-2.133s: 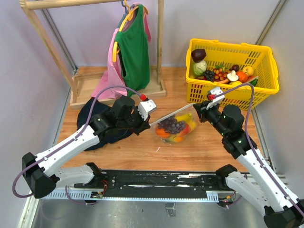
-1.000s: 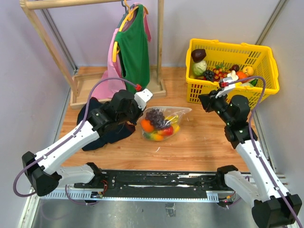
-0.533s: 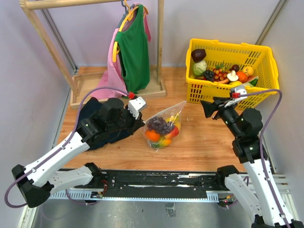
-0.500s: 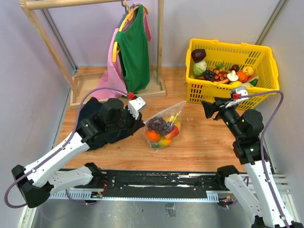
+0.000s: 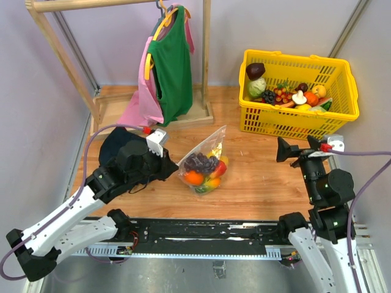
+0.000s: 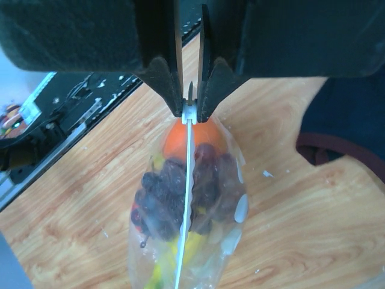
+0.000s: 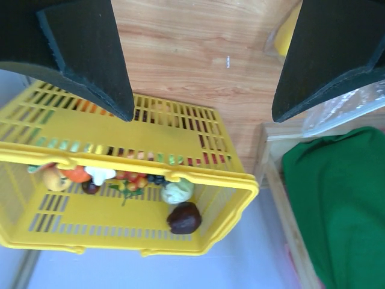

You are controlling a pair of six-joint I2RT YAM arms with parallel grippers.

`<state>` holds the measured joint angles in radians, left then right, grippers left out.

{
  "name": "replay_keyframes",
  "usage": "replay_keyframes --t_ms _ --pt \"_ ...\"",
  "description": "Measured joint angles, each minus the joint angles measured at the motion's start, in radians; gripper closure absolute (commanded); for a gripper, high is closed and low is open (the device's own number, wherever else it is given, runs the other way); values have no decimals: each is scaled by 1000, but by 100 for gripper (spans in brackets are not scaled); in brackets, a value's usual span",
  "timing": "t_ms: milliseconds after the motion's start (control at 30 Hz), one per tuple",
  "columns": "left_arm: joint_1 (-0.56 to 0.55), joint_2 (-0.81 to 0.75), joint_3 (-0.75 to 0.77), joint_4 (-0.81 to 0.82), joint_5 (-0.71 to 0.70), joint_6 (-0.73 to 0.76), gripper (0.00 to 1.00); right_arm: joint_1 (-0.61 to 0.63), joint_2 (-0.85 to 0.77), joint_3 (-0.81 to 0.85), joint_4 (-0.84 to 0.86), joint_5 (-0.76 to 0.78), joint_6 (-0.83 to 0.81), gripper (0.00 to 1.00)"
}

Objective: Place the food in the zip-top bag and seal the zipper
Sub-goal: Place the zipper food storage bag at the center of the board, then reset both arms

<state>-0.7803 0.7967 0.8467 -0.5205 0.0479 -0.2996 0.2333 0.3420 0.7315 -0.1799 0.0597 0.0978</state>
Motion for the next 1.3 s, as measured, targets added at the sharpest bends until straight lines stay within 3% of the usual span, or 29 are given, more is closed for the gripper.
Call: replay_keyframes --t_ms 167,400,700,867,1133,1300 --pt "0 -101 -128 39 -37 -159 76 13 -97 -39 -19 119 -23 2" --pt "0 -180 -151 24 -193 -257 43 21 -172 -63 -52 216 -24 2" --pt "0 -388 -4 -2 -465 -171 16 35 -228 -63 -98 305 -22 2" --pt "0 -494 -8 46 -565 -76 4 35 -248 -70 -93 311 -23 2" --pt "0 -680 -188 135 -707 -7 1 35 -252 -102 -87 310 -29 2" --pt "0 -697 -209 145 -762 0 1 35 -251 -102 -81 307 -39 2"
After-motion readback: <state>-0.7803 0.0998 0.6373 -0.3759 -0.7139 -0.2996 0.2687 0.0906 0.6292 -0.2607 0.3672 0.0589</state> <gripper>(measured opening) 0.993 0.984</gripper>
